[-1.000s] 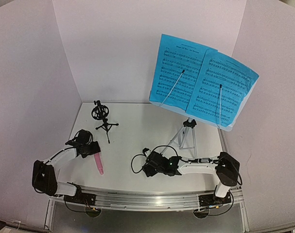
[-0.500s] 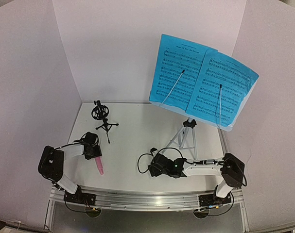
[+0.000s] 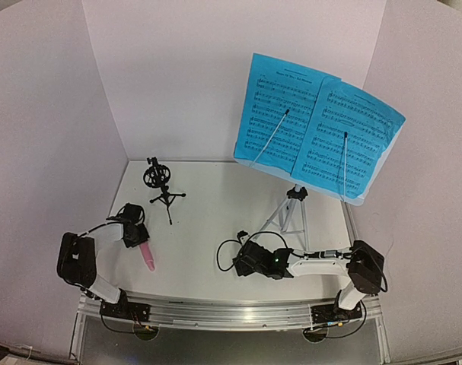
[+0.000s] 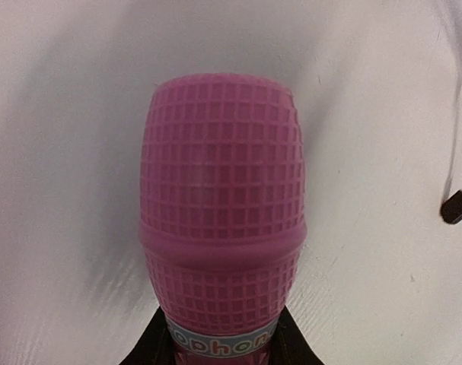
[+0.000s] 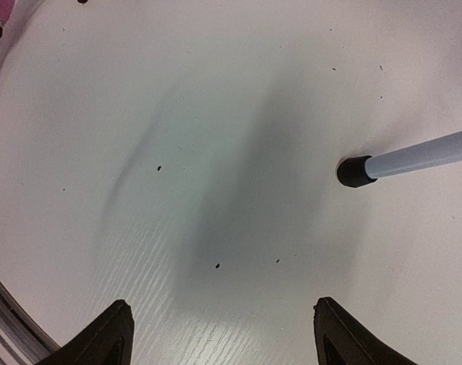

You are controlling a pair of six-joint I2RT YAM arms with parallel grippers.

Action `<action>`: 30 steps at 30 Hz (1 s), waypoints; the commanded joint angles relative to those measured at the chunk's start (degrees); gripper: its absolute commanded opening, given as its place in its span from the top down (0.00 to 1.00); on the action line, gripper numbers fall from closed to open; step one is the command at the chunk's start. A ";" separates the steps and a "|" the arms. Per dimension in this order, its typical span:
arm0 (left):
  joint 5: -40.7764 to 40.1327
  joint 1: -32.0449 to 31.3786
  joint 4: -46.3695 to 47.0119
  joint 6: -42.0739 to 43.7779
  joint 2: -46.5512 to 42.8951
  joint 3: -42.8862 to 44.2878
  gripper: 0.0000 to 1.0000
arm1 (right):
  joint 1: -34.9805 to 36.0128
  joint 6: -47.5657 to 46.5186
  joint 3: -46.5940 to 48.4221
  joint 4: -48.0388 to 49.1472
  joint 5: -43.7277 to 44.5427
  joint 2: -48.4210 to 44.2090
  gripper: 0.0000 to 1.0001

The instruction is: Set up the instrument practice props

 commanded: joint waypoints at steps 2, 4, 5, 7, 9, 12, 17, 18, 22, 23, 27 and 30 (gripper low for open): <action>-2.46 3.44 -11.08 0.26 -9.48 13.97 1.00 | -0.08 -1.11 2.53 0.57 -0.29 0.17 0.21; -6.61 3.97 -10.94 3.23 -13.12 17.34 1.00 | -0.07 -1.89 3.33 0.55 -0.84 0.77 0.20; -8.39 4.07 -9.38 5.53 -14.82 18.68 1.00 | -0.07 -2.16 3.65 0.55 -1.18 1.03 0.20; -9.48 4.06 -2.15 11.62 -18.20 20.50 1.00 | -0.08 -2.53 4.15 0.56 -1.60 1.47 0.20; -9.60 4.05 7.63 19.90 -20.77 21.82 1.00 | -0.06 -2.61 4.47 0.63 -2.00 1.77 0.20; -6.69 4.03 21.08 30.07 -22.70 23.13 1.00 | -0.08 -2.43 4.60 0.70 -2.37 1.90 0.21; 8.63 2.37 37.29 38.15 -21.34 26.42 1.00 | -0.08 -2.18 4.43 0.93 -2.63 1.75 0.21; 12.65 1.44 39.52 39.35 -20.84 27.05 1.00 | -0.08 -2.15 4.43 0.97 -2.65 1.65 0.21; 23.48 -3.36 45.81 43.82 -18.33 28.97 1.00 | -0.08 -1.63 4.06 0.98 -2.18 0.94 0.21; 24.49 -4.36 47.51 44.62 -17.80 29.16 1.00 | -0.05 -1.48 3.89 0.99 -1.98 0.70 0.21; 25.47 -5.81 52.98 45.26 -15.56 29.50 1.00 | -0.08 -0.94 3.27 0.98 -1.58 -0.20 0.21; 23.91 -5.91 56.23 43.69 -14.04 29.47 1.00 | -0.06 -0.84 3.10 1.00 -1.60 -0.48 0.21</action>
